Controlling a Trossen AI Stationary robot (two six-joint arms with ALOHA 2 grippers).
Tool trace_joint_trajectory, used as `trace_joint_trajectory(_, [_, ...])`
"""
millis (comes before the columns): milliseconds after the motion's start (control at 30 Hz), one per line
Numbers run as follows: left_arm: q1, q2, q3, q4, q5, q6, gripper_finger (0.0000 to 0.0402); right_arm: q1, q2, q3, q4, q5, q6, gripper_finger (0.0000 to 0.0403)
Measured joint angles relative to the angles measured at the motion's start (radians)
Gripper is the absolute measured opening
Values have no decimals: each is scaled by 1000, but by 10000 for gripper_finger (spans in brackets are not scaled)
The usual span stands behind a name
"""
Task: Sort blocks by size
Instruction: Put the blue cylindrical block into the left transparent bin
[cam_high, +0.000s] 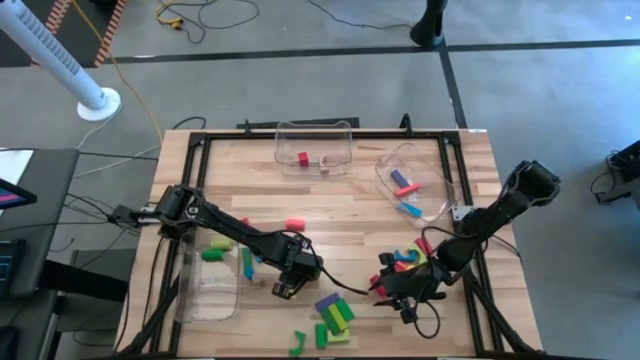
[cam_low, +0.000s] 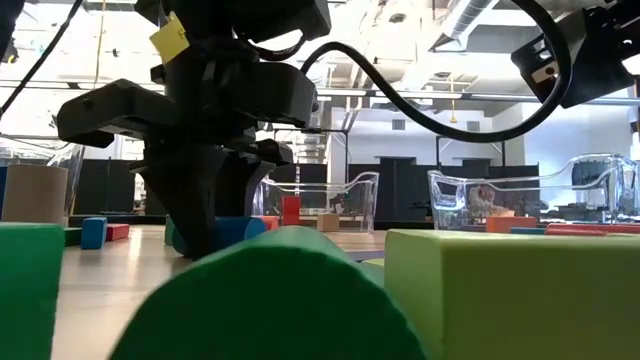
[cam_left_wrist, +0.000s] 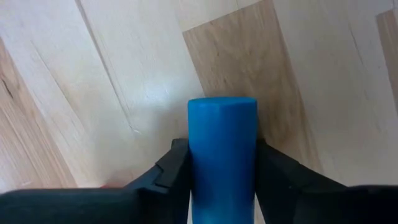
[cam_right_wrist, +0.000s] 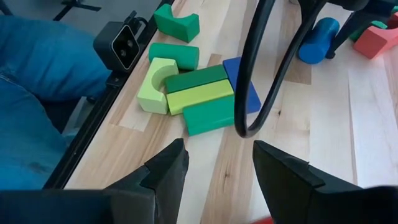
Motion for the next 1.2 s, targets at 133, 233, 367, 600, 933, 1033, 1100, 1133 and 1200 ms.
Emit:
trace_joint_trajectory(133, [0, 1, -1, 0, 0, -2, 134, 0, 0, 0, 0, 0, 6, 217])
trace_joint_trajectory(233, [0, -2, -1, 0, 0, -3, 134, 0, 0, 0, 0, 0, 6, 217])
trace_joint_trajectory(367, [-1, -20, -3, -1, -1, -6, 134, 0, 0, 0, 0, 0, 6, 217])
trace_joint_trajectory(600, [-6, -117, -7, -1, -6, -25, 134, 0, 0, 0, 0, 0, 6, 217])
trace_joint_trajectory(933, [-59, -320, -4, 54, -57, -67, 134, 0, 0, 0, 1, 0, 6, 217])
trace_joint_trajectory(1033, [-80, -387, -4, 49, -85, -88, 135, 0, 0, 0, 2, 0, 6, 217])
trace_joint_trajectory(1100, [-98, -433, -3, 50, -103, -103, 135, 0, 0, 0, 4, 0, 6, 217])
trace_joint_trajectory(1133, [-107, -452, -3, 48, -113, -109, 135, 0, 0, 0, 4, 0, 6, 217])
trace_joint_trajectory(1200, [-124, -490, -3, 48, -129, -122, 135, 0, 0, 0, 6, 0, 6, 217])
